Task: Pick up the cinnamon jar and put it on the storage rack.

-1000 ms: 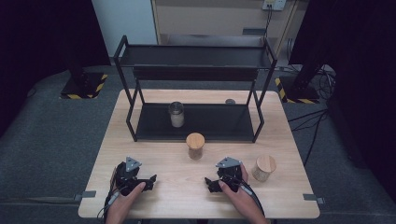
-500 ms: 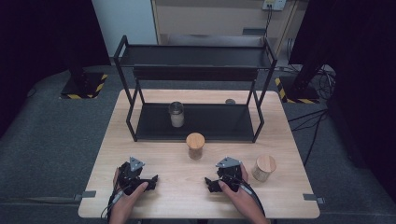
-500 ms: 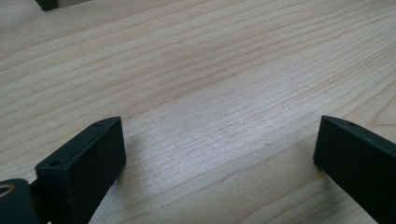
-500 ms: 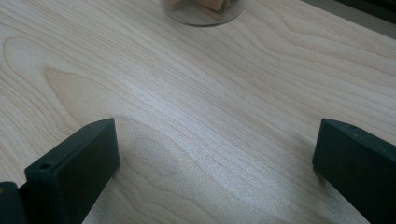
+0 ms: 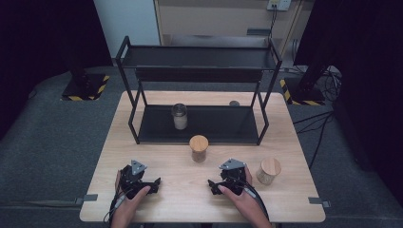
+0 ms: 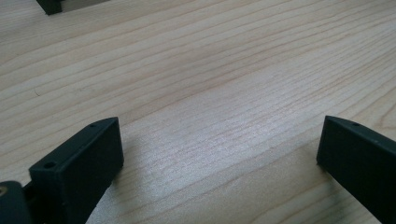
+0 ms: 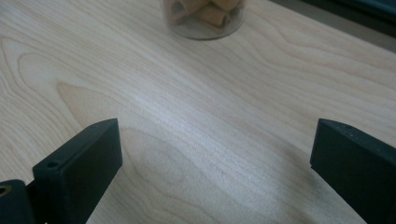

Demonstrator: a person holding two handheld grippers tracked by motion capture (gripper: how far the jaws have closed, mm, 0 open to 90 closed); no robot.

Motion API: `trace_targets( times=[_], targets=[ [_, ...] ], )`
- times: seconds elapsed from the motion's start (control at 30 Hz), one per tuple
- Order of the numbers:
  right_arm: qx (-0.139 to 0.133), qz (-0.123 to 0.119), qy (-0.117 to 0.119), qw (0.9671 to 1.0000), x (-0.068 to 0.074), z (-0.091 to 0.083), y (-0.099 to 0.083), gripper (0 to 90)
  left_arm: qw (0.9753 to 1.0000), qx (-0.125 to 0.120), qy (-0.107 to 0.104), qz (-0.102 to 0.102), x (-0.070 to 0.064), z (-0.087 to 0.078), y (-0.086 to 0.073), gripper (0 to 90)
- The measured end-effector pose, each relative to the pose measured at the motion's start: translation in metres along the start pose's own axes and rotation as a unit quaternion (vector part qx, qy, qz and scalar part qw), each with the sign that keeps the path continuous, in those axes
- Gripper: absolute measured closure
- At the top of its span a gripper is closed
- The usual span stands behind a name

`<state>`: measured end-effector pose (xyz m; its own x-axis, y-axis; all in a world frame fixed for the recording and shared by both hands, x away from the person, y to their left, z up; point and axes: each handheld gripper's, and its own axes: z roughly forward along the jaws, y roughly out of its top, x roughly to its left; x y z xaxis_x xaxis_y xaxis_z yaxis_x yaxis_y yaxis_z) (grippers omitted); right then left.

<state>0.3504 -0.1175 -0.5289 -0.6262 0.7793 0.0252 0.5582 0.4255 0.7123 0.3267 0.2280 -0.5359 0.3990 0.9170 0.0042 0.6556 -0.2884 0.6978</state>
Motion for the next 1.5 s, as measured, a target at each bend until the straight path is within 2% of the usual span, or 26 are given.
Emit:
trace_targets(
  times=[0.37,0.8,1.23,1.3,1.5],
  targets=[
    [0.000,-0.007,-0.001,1.0000,-0.002,-0.002,0.018,4.2,1.0000,0.000,-0.001,0.001,0.000,0.000,0.000,0.0],
    [-0.010,-0.023,0.005,0.9997,0.009,0.004,0.048,4.6,1.0000,0.000,-0.001,0.001,0.000,0.000,0.000,0.0],
    [-0.015,0.003,0.005,0.9999,0.011,0.019,0.065,6.8,1.0000,-0.001,-0.001,0.001,0.000,0.000,0.000,0.0],
    [-0.014,-0.004,0.002,0.9999,0.011,0.021,0.069,8.0,1.0000,-0.001,-0.001,0.001,0.000,0.000,0.000,0.0],
    [-0.014,0.000,0.001,0.9999,0.013,0.028,0.074,9.5,1.0000,0.000,0.001,0.000,0.000,0.000,0.000,0.0]
  ],
)
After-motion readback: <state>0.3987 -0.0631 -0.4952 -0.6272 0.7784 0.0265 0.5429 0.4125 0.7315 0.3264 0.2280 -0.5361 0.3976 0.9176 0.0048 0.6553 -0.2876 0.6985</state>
